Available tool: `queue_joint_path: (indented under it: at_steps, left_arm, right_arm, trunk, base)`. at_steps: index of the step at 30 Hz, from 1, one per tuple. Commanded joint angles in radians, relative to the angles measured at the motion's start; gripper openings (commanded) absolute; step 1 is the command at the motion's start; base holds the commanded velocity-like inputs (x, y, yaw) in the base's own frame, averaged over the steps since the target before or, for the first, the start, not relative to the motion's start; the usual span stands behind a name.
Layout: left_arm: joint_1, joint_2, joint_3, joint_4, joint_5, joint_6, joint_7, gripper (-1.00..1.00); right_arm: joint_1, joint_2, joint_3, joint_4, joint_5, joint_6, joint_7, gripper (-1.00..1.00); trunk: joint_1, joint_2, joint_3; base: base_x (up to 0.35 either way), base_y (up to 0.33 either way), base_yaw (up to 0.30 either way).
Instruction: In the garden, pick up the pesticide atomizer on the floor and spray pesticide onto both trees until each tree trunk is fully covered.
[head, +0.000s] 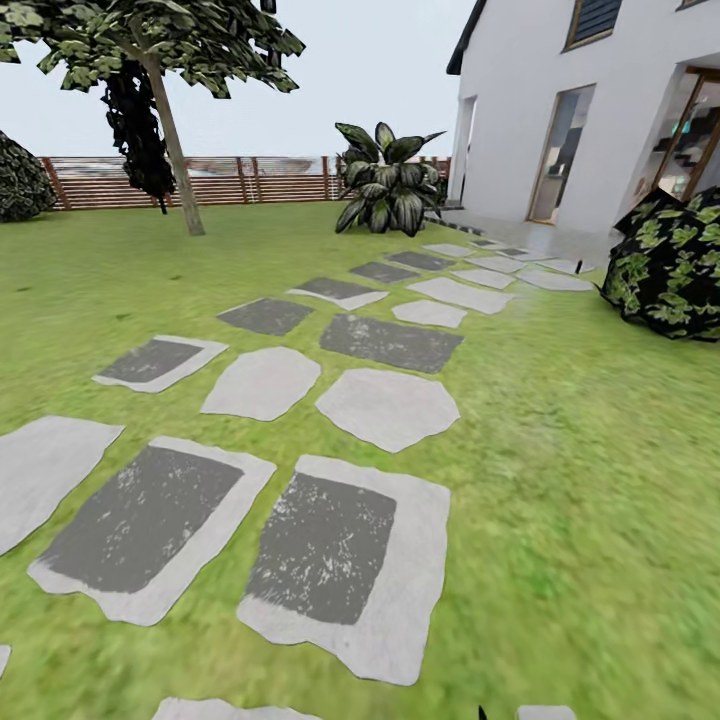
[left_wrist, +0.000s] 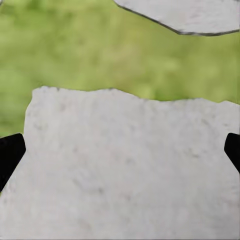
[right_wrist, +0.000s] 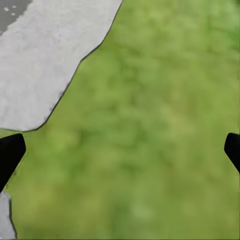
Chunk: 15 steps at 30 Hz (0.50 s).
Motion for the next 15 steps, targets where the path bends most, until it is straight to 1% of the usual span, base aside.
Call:
queue_joint_path:
  at_steps: [1, 7, 15]
  left_arm:
    - [-0.001, 0.000, 0.004, 0.001, 0.000, -0.003, -0.002, 1.00]
    - [-0.001, 0.000, 0.004, 0.000, 0.001, -0.003, -0.002, 1.00]
    - [-0.001, 0.000, 0.004, 0.000, 0.001, -0.003, -0.001, 1.00]
  right_arm:
    - [0.000, 0.000, 0.000, 0.000, 0.000, -0.003, 0.001, 1.00]
    - [0.000, -0.001, -0.002, -0.004, 0.000, -0.004, 0.000, 1.00]
    - [0.000, -0.002, 0.000, -0.004, 0.001, -0.004, 0.003, 1.00]
  trunk:
    - [0.000, 0.000, -0.001]
    - [0.000, 0.000, -0.001]
    - [0.000, 0.000, -0.001]
  base:
    - [0.290, 0.168, 0.000]
    - [0.297, 0.148, 0.000]
    - [0.318, 0.100, 0.000]
